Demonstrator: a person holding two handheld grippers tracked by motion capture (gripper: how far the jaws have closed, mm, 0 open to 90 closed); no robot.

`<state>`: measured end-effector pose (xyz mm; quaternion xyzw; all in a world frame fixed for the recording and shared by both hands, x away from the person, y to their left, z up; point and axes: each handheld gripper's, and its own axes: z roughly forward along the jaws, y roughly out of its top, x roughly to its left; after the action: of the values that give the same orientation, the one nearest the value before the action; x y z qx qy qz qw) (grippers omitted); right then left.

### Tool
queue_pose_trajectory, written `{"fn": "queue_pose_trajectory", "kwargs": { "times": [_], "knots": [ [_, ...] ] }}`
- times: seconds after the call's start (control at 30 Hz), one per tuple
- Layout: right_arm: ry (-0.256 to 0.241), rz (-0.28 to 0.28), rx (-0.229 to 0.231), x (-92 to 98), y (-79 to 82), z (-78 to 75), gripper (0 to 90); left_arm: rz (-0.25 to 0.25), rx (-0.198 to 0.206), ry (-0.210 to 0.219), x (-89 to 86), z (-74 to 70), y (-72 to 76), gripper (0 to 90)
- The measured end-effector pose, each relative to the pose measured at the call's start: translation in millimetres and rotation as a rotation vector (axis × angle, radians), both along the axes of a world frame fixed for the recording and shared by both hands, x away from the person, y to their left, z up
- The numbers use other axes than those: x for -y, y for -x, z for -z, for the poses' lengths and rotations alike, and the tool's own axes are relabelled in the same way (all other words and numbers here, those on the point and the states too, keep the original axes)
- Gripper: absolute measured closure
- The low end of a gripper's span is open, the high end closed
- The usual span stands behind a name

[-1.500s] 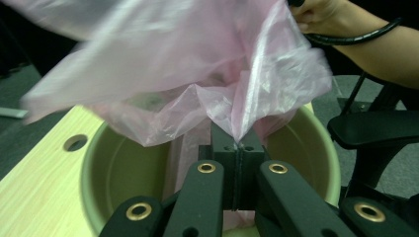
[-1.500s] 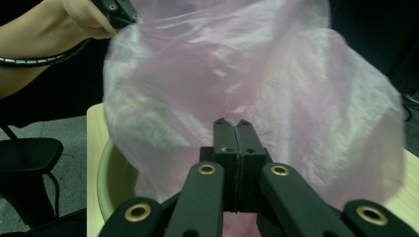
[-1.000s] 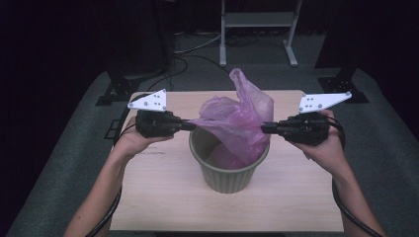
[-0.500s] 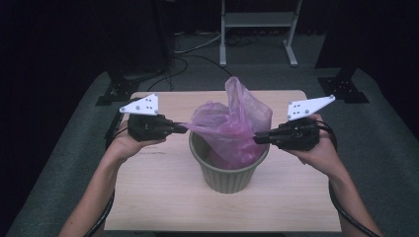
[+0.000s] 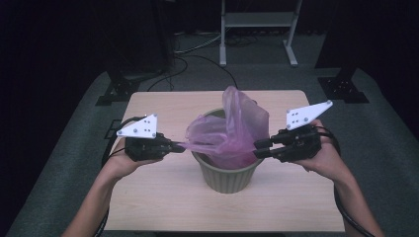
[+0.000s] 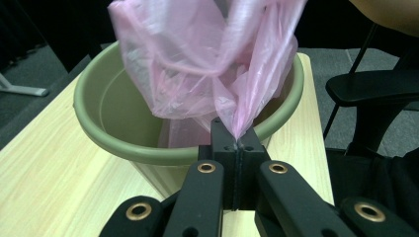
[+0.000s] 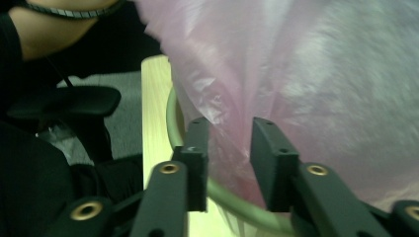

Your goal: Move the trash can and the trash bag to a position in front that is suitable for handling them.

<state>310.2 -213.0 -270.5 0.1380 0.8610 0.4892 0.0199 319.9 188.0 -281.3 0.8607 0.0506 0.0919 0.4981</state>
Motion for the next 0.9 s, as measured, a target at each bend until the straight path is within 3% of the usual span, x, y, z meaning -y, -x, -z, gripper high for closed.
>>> {"fn": "queue_pose_trajectory", "kwargs": {
  "times": [0.1,0.23,0.47,0.7,0.8,0.9],
  "knots": [
    [-0.04,-0.004,0.002,4.5,-3.5,-7.9,61.6,-0.004,0.007,0.0,-2.0,-1.0,-0.2,90.0],
    [-0.019,0.024,0.007,3.5,-7.5,-9.8,65.2,-0.016,0.006,0.002,-6.3,0.1,-1.3,90.0],
    [-0.066,0.062,0.043,4.5,-9.1,-15.4,53.2,-0.016,0.01,0.004,-8.5,-1.1,-1.1,90.0],
    [-0.079,0.011,0.076,-8.0,-2.7,-24.2,45.0,0.004,0.014,0.002,0.9,-4.1,-1.6,90.0],
    [-0.083,0.002,0.082,-12.9,-2.3,-26.1,45.9,0.018,0.013,0.003,7.3,-5.0,-1.4,90.0],
    [-0.063,0.019,0.083,-18.5,-3.3,-25.2,61.6,0.032,0.012,-0.005,12.6,-4.8,-1.4,90.0]
  ]
}}
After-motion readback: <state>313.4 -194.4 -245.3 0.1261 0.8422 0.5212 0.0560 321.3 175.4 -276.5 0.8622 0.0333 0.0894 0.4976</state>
